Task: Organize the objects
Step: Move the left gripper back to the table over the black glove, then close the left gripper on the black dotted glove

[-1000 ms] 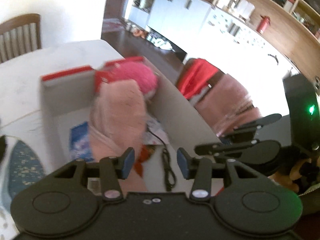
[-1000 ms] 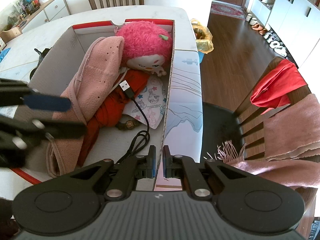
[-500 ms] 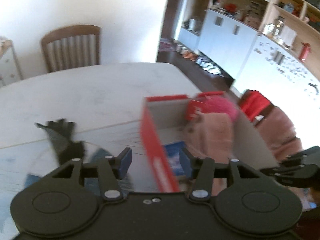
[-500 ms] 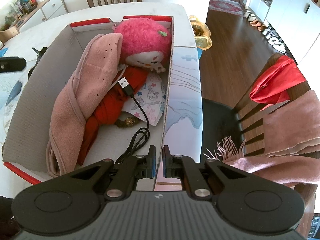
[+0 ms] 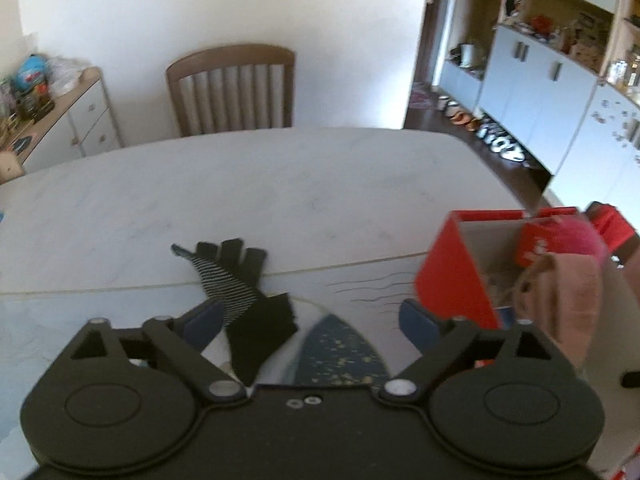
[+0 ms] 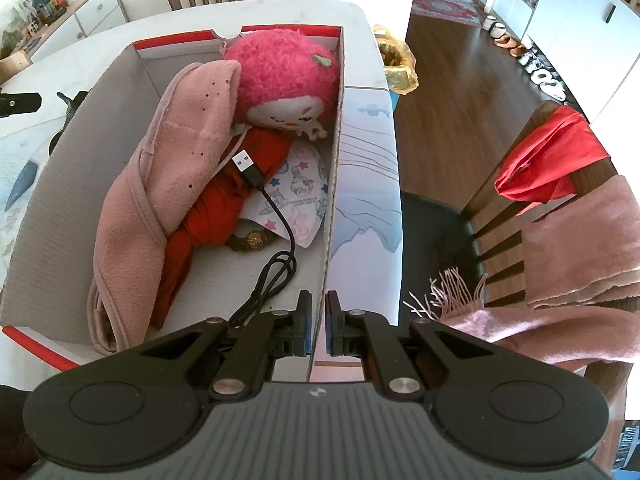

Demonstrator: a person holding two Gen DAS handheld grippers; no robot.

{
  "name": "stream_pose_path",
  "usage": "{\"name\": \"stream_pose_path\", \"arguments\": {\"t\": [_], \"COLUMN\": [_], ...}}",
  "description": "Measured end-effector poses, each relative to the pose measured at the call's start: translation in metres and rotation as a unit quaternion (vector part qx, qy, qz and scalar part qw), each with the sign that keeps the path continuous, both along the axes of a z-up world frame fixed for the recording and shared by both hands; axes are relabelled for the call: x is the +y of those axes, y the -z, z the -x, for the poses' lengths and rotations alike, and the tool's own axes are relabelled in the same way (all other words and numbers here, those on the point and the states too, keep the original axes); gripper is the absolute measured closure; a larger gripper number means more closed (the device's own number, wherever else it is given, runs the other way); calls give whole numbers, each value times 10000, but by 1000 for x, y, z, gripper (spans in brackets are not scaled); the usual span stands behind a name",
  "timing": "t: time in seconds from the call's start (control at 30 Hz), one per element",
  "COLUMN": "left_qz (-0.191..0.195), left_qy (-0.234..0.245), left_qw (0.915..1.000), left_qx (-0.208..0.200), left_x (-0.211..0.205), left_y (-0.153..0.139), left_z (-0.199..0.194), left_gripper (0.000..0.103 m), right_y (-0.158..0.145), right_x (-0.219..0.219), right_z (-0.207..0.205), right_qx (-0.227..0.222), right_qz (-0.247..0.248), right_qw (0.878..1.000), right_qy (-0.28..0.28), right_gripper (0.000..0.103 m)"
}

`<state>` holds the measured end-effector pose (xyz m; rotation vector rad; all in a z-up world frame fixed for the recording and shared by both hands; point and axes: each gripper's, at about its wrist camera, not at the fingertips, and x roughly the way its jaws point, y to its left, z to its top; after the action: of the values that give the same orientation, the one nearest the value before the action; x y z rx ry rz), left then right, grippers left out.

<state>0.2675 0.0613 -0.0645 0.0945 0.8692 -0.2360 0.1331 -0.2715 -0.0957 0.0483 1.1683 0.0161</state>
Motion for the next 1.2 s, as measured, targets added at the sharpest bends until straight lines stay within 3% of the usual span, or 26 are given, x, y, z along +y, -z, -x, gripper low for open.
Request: {"name": "stream_pose_path", "arguments": {"t": [0.43, 0.77, 0.97, 1.2], "left_qz": [-203, -357, -337, -298], "left_qy": [-499, -702, -806, -785], "left_qw": [9967, 9934, 9922, 9923], "left_qx": [614, 831, 893, 913], "left_x": [16, 21, 24, 23], "left_y": [58, 82, 89, 95], "left_z": [-46, -65, -71, -74], "left_gripper": [6, 7, 13, 28], "right_y": [3, 4, 4, 4], "right_x": [2, 3, 2, 2], "right_z": [-3, -4, -5, -5], "right_qx": [106, 189, 221, 225], "right_qz": [73, 72, 63, 60], "right_qw": [9999, 9998, 9997, 9997], "right_qy": [53, 89, 107, 111], "right_gripper": [97, 97, 97, 97]}}
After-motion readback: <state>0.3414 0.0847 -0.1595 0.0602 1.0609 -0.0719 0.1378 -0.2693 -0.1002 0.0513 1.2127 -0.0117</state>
